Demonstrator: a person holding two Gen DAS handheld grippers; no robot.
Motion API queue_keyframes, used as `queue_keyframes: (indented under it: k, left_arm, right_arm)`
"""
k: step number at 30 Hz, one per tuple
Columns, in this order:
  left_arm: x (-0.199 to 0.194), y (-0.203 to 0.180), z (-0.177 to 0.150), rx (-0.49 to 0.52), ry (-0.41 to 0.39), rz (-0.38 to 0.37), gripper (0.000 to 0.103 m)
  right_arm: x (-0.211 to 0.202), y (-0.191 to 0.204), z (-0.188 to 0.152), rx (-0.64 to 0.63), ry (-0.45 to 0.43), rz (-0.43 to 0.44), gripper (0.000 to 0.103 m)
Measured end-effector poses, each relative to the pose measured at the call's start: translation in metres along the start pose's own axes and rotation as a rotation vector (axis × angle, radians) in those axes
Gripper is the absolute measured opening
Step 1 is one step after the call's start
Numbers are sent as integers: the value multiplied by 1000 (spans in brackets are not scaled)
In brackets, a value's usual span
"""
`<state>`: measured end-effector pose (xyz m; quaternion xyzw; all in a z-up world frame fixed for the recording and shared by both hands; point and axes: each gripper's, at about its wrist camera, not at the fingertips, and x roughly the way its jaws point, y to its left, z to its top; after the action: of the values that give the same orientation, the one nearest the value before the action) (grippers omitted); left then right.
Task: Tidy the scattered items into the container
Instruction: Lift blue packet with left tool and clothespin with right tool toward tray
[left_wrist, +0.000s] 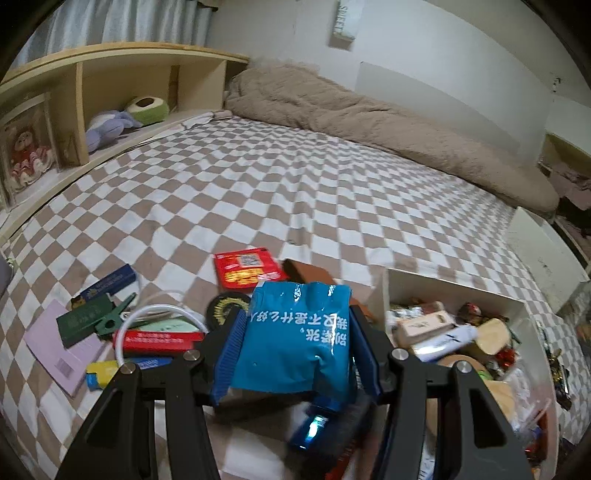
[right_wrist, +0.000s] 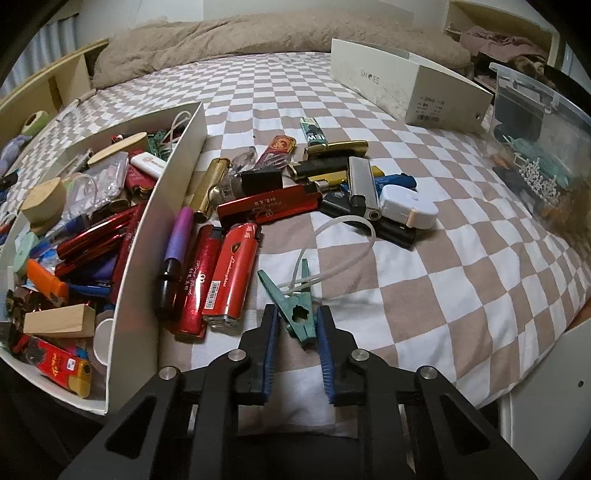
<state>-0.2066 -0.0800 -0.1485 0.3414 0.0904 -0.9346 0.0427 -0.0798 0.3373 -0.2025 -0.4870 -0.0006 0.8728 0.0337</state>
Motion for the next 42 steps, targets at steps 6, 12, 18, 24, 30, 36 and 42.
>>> queue_keyframes:
  k: [6,12,18,24,30,36,42]
  left_arm:
    - [-7,-12,-3,16,-7,-38,55]
    - [-7,-19,-4,34,3,-49,55]
    - [-5,-20,-5,38,10,-53,55]
    - [-4,-22,-7,46,16,-59,55]
    - [-3,-28,-9,60,22,-69,55]
    - [-6,-28,-8,63,11,-72,55]
    - [-10,-28,-7,54,3,-93,55]
  right_arm:
    - [-2,2,-1,-3,-13,11,17]
    - [4,6,2,-25,27,-23,17]
    - [13,-1,7,3,90,22,21]
    - [16,-2,13,14,110,44,25]
    - [24,5,24,-13,110,29,34]
    - [14,1,19,3,50,37,27]
    - [-9,2,21,8,-37,30,27]
